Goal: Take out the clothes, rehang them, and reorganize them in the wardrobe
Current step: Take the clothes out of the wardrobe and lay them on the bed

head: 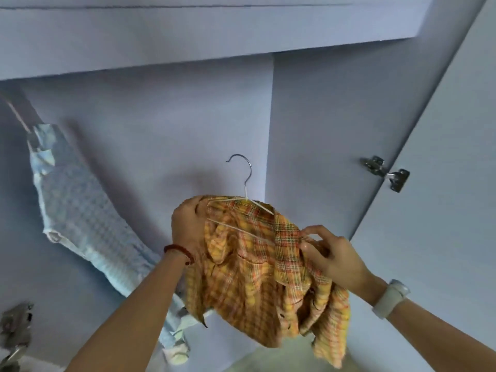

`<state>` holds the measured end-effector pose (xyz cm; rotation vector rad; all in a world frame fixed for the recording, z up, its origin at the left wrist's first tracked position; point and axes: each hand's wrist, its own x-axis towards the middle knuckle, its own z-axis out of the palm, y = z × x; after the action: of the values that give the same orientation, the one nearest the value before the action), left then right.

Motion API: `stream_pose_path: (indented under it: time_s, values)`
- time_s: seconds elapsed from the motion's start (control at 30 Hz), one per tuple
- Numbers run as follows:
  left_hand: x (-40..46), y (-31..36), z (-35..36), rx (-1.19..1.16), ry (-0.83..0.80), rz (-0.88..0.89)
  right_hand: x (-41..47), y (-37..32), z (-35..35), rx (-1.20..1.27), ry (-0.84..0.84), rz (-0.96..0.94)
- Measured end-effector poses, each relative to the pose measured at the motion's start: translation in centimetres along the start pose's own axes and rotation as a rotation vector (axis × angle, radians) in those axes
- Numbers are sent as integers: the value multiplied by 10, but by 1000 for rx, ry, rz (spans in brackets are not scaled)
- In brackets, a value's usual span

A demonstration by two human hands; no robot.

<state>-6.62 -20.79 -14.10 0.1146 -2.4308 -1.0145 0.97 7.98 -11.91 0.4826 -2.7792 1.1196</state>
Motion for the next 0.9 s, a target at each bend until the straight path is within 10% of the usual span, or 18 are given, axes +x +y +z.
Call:
stream_pose_path:
  time_s: [0.27, 0.53, 0.9]
  values:
    - [-34, 48, 24, -127, -169, 227, -99, 42, -18, -345, 263, 103]
    - [-53, 115, 41, -50, -261, 476, -138, 61, -51, -755, 131, 148]
    - [-167, 169, 90, -166, -811, 568, -200, 98, -103, -510, 408, 165]
